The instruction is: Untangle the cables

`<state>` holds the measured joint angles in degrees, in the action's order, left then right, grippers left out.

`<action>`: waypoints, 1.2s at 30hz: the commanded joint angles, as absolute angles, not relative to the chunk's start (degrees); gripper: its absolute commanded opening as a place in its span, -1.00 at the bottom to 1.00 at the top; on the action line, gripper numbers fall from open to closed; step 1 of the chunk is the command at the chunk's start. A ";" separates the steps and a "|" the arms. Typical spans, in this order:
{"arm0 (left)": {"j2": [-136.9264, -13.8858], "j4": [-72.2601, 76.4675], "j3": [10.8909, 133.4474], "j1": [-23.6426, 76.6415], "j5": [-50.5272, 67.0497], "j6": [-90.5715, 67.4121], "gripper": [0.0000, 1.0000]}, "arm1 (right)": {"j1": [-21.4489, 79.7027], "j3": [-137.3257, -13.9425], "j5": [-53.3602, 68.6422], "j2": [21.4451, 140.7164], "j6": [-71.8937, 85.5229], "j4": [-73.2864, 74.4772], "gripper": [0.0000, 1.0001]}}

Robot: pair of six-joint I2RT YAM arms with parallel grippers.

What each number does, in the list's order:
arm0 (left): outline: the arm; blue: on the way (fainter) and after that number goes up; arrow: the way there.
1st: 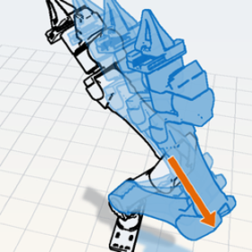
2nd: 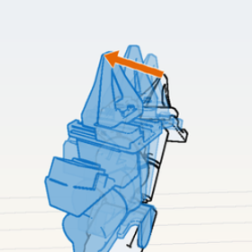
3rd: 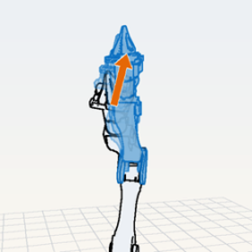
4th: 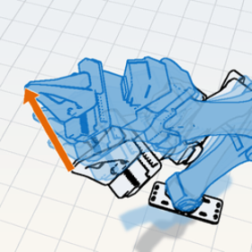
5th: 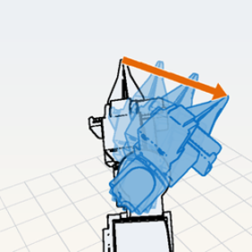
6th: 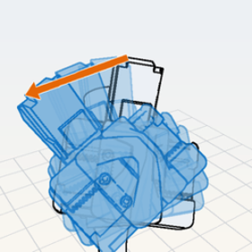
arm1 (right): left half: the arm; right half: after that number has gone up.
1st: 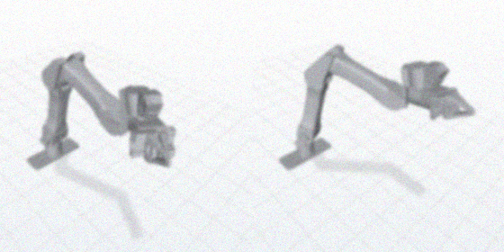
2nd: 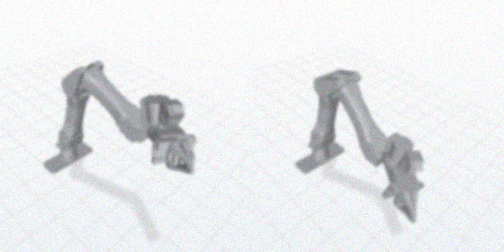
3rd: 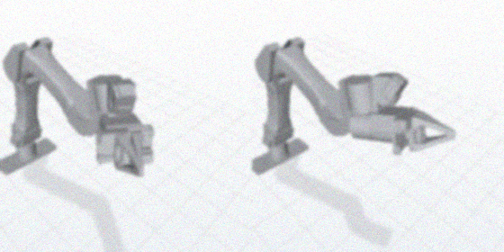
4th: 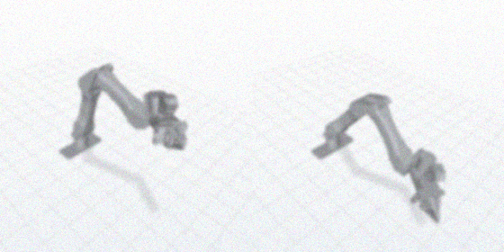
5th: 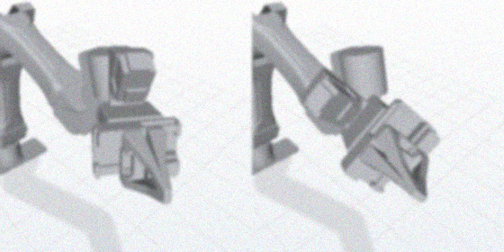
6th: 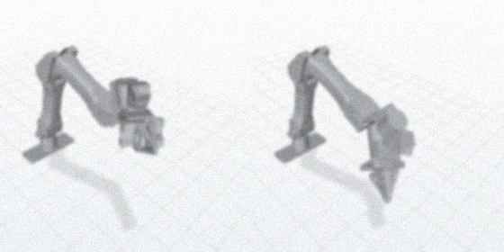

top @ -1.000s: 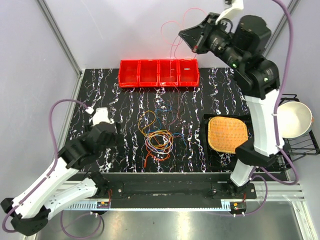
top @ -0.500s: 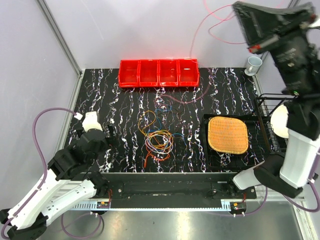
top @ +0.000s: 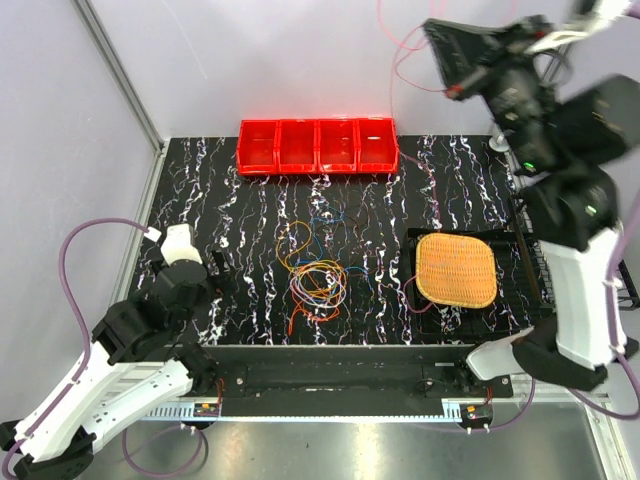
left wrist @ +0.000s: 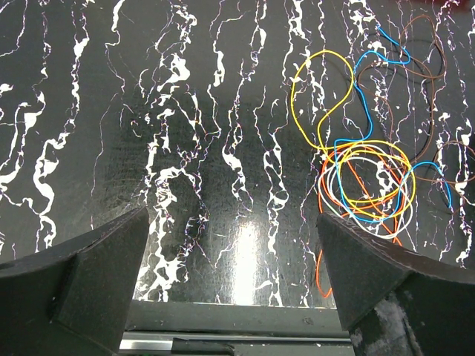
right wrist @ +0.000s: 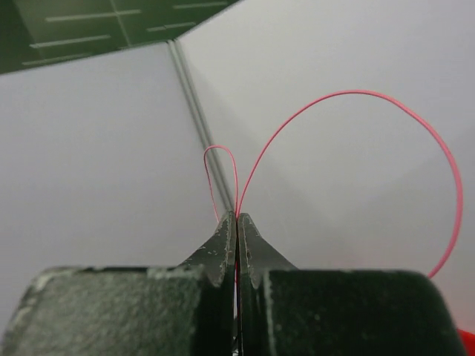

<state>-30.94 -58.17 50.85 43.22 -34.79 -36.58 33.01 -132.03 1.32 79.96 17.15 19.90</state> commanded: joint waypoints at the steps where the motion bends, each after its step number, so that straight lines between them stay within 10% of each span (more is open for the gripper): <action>1: -31.29 -55.90 50.28 43.15 -35.86 -37.35 0.97 | 32.87 -131.74 -5.26 83.93 10.29 18.73 -1.00; 16: -29.18 -55.90 49.40 43.07 -36.21 -38.14 0.97 | 22.17 -163.28 -5.38 117.76 -4.14 14.96 -1.00; 36: -30.14 -55.90 49.22 40.52 -36.91 -38.32 0.97 | 13.10 -153.46 9.65 141.42 8.79 -5.10 -1.00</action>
